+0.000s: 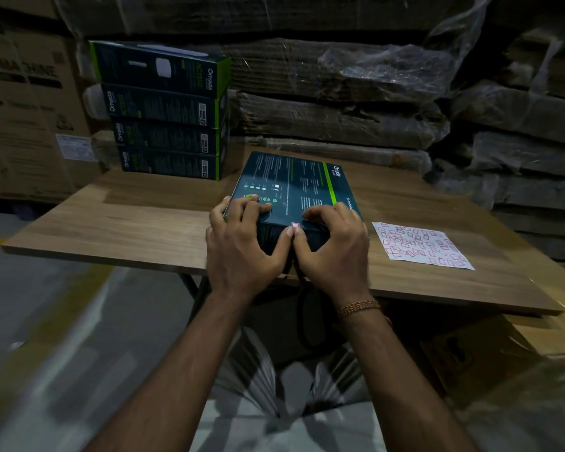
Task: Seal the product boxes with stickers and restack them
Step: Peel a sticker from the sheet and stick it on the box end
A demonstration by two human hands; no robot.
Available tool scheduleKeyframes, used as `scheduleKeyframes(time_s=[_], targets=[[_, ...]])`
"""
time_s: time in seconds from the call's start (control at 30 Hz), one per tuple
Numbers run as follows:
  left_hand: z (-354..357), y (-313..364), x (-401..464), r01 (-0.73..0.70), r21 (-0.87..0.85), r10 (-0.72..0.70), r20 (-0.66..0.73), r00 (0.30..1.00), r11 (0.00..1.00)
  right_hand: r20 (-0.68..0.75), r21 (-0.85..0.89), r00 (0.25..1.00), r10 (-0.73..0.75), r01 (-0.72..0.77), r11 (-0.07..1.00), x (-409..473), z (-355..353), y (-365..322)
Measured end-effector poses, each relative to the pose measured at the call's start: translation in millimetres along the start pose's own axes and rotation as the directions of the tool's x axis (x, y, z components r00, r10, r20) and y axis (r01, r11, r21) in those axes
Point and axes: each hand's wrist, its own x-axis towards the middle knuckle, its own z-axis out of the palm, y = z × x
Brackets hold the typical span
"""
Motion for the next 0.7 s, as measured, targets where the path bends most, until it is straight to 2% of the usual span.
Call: scheduleKeyframes(time_s=[0.7], targets=[[1.5,2.4,-0.8,-0.008,0.078,0.007,0.021,1.0,0.997,0.007,-0.013,1.0,0.007,-0.007,1.0,-3.8,-0.5,0.8]])
